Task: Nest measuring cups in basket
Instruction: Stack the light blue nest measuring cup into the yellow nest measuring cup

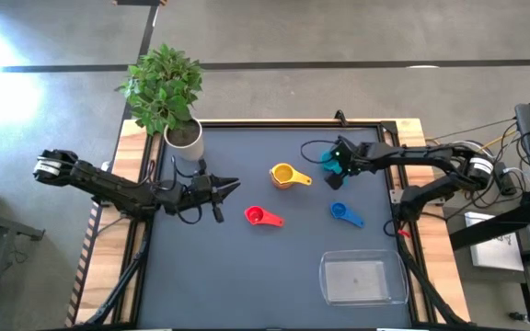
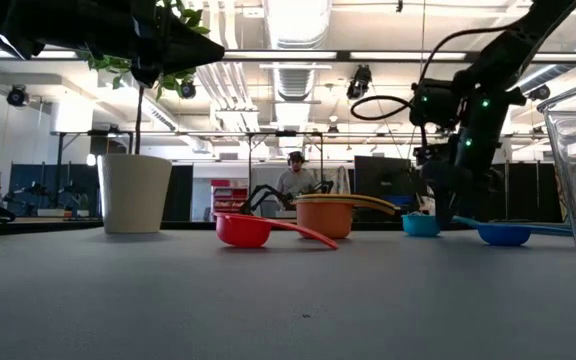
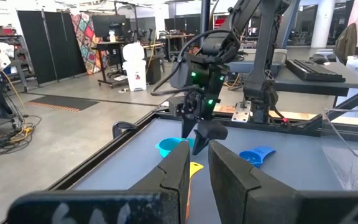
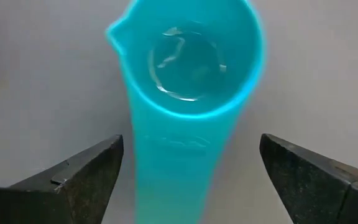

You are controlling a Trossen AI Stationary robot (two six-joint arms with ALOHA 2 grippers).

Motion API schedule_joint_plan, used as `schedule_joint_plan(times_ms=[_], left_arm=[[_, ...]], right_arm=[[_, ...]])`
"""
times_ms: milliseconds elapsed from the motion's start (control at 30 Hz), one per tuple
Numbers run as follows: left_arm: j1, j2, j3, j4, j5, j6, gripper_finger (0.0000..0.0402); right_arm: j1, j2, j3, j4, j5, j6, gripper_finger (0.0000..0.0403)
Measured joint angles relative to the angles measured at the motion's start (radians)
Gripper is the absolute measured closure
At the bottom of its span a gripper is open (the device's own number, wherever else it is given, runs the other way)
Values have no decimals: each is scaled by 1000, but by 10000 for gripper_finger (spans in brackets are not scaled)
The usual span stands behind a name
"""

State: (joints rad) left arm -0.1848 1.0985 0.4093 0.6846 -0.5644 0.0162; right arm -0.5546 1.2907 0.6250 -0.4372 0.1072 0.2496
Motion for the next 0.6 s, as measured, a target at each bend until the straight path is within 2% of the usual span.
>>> schedule_joint_plan(times_ms=[167,433,600], left_arm=[[0,0,0,0,0,0,361],[0,0,0,0,0,0,361],[0,0,0,0,0,0,361]], right_arm=[[-10,0,-3,11,-29,-26,99],[-9,0,6,8,-30,-79,255],[-9,0,31,-2,-33,-92,256]])
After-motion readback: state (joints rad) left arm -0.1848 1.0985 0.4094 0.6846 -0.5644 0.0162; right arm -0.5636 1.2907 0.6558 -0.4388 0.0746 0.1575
